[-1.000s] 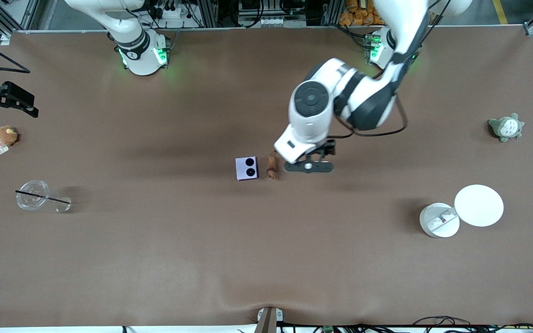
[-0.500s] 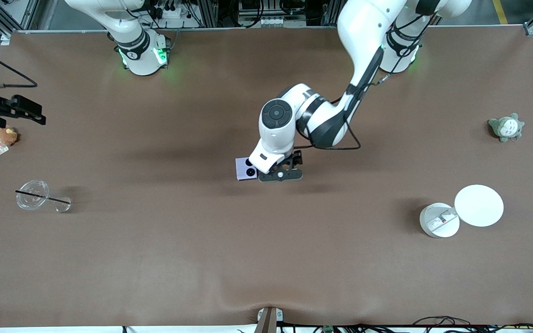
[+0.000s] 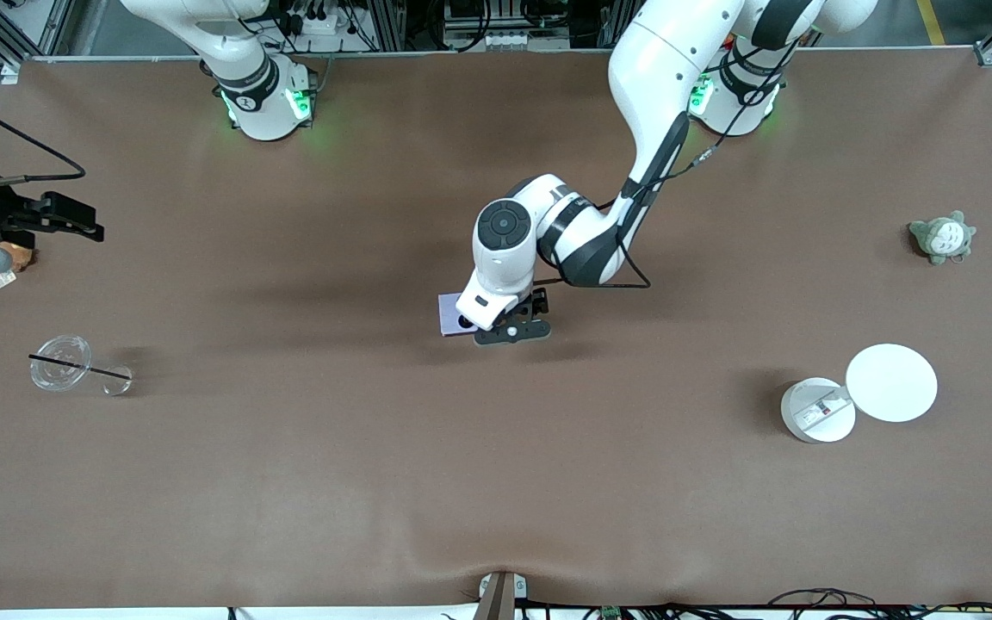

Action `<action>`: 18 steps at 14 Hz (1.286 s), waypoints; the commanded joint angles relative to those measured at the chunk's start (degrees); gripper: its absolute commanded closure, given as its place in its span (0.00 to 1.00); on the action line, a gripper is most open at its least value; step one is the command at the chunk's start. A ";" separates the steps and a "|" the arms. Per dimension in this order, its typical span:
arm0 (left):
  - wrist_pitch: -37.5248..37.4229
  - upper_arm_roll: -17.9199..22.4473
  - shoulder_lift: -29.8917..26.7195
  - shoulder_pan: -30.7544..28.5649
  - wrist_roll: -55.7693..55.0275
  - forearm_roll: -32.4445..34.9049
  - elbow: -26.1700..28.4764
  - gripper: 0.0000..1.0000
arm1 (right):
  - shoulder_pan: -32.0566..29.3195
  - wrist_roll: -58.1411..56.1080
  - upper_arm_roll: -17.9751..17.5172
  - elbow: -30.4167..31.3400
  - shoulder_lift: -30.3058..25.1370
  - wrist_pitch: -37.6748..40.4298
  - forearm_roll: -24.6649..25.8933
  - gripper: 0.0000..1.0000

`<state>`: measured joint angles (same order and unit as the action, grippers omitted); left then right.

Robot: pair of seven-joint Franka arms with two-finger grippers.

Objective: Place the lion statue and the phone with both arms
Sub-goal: 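Close the left gripper on the lion statue and lift it, then carry the lion toward the white lamp while the right gripper reaches the phone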

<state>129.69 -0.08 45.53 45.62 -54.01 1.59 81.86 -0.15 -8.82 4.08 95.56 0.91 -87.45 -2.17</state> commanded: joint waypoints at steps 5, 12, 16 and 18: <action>0.57 0.70 0.70 1.13 -0.75 3.84 -1.27 1.00 | 2.88 7.24 -0.47 2.08 -0.29 0.88 -3.88 0.00; -10.93 1.92 -3.96 -3.25 6.01 13.08 0.58 1.00 | 6.73 16.89 -0.56 2.17 -0.29 -0.17 -7.23 0.00; -11.38 1.58 -7.82 -12.81 20.04 12.74 0.84 1.00 | 11.56 17.43 -0.47 3.83 3.04 -9.12 -9.34 0.00; -11.30 1.14 -9.31 -17.83 26.65 12.48 2.59 1.00 | 14.73 18.93 -0.47 3.93 7.15 -14.39 -9.96 0.00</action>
<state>118.93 2.13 39.30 31.97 -32.78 13.86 81.38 11.83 8.51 3.17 99.35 4.31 -97.73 -10.78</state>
